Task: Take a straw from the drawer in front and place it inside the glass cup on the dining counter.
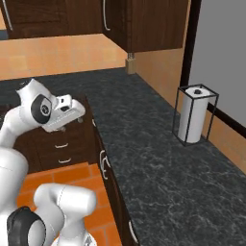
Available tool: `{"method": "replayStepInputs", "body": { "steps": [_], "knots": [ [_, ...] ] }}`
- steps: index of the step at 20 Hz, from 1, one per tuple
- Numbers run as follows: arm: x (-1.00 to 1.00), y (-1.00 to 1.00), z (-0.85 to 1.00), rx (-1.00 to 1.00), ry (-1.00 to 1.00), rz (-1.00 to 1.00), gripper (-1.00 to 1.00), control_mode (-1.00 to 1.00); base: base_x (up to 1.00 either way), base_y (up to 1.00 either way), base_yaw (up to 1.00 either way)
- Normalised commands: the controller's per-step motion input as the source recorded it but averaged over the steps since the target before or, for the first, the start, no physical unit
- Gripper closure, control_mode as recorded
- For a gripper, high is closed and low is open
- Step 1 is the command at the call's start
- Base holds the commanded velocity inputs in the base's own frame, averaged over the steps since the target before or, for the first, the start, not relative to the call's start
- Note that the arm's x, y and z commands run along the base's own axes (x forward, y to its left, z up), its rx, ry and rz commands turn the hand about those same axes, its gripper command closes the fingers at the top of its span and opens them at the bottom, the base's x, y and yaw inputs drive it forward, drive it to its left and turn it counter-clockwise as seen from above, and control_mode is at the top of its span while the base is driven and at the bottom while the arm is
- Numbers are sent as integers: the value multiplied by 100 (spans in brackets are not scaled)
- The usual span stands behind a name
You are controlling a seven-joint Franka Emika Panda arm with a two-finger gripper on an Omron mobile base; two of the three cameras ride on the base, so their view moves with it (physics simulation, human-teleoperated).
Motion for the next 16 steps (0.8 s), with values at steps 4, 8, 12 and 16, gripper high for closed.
{"method": "replayStepInputs", "body": {
  "steps": [4,8,12,16],
  "knots": [
    [20,31,-81,-40,-2,1,-100,-100,0,0,0],
    [35,28,-85,-35,2,1,-100,-100,0,0,0],
    [44,36,-87,-30,11,0,-100,-100,0,0,0],
    [49,26,-75,-26,9,0,-100,-100,0,0,0]
  ]
}}
